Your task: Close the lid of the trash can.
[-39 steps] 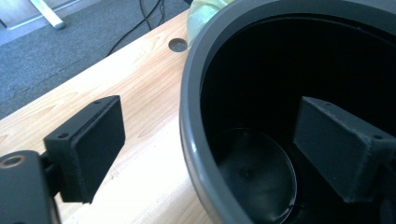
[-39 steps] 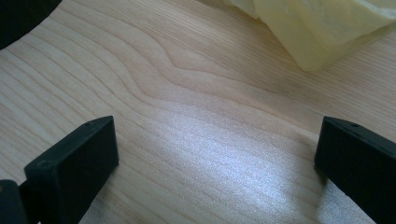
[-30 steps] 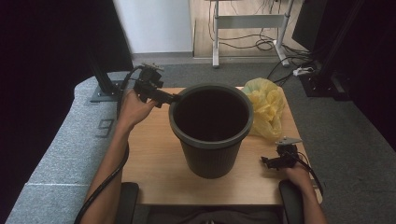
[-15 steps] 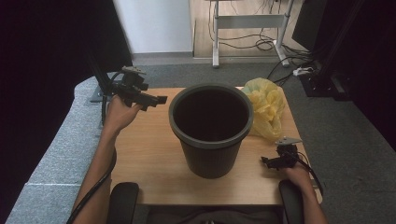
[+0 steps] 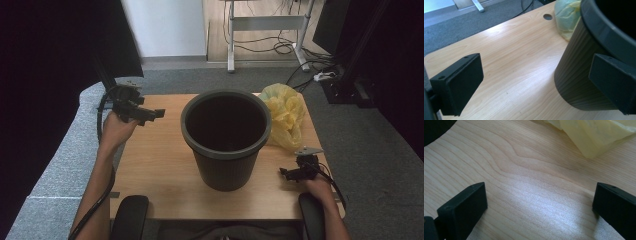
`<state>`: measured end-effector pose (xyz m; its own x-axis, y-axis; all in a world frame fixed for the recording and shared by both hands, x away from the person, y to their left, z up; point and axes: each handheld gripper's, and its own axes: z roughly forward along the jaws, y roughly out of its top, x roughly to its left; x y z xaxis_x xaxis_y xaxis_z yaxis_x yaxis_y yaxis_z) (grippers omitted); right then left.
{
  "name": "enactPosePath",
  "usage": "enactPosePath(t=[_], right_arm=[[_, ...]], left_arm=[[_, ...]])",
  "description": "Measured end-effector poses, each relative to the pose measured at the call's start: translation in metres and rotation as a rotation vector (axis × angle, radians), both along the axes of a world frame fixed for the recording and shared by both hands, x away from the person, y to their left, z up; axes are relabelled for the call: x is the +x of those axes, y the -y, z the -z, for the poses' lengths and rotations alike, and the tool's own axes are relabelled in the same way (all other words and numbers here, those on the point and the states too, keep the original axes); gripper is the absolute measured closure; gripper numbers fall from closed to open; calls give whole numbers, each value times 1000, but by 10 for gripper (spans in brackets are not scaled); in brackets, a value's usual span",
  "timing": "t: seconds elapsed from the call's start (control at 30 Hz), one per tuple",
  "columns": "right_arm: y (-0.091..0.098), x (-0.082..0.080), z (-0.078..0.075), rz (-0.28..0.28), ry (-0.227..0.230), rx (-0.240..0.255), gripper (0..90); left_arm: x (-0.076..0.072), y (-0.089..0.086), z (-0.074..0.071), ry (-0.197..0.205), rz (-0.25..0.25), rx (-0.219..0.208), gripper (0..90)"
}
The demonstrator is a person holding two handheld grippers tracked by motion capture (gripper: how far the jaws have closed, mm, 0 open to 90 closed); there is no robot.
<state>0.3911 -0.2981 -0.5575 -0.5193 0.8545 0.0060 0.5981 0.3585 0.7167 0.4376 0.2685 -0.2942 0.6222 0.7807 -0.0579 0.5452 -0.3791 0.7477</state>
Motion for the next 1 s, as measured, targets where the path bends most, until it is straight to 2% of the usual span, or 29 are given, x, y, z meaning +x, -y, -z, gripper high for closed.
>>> enactPosePath(t=[0.47,0.67,1.0], right_arm=[[0,0,0,-1,0,-2,0],[0,0,0,0,0,-2,0],[0,0,0,1,1,-3,0]], left_arm=[[-6,-14,34,-19,-19,-10,0],[-7,-17,53,-25,-30,14,0],[-8,-22,80,-25,-38,-10,0]])
